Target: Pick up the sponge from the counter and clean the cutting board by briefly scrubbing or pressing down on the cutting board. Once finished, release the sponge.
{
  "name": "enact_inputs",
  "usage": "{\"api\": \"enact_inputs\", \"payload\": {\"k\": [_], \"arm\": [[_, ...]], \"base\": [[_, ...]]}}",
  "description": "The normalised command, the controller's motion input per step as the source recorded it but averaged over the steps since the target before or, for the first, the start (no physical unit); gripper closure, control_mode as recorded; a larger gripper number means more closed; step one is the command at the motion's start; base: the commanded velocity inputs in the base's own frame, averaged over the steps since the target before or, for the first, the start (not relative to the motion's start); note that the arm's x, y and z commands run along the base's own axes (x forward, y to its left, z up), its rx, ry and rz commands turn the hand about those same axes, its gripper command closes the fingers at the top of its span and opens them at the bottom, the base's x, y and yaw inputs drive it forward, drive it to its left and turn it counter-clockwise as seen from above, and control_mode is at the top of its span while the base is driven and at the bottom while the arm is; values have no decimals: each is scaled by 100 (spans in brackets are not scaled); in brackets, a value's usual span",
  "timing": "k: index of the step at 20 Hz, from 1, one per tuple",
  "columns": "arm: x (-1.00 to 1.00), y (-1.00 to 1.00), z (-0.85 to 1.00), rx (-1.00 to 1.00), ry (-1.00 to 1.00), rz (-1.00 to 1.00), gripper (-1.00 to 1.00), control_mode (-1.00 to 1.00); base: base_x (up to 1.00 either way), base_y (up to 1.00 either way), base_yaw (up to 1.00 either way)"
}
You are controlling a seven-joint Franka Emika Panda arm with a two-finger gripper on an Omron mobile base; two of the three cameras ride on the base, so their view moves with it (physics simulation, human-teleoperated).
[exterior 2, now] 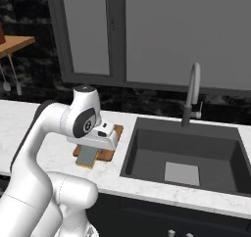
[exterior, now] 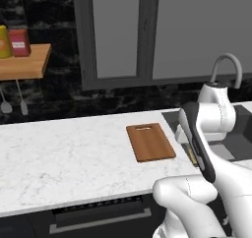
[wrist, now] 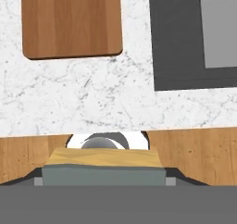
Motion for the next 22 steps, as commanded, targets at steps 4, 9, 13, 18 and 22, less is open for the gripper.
{"api": "enact_inputs", "payload": {"k": [4,9,13,18,22], "arm": [[0,0,0,0,0,0,100,100],[0,0,0,0,0,0,100,100],[0,0,0,0,0,0,100,100],[5,0,0,0,0,0,100,-100],[80,0,0,0,0,2,100,-100]], "base": [[44,0,10],[20,0,5],[0,0,1],[0,0,0],[0,0,0]]}}
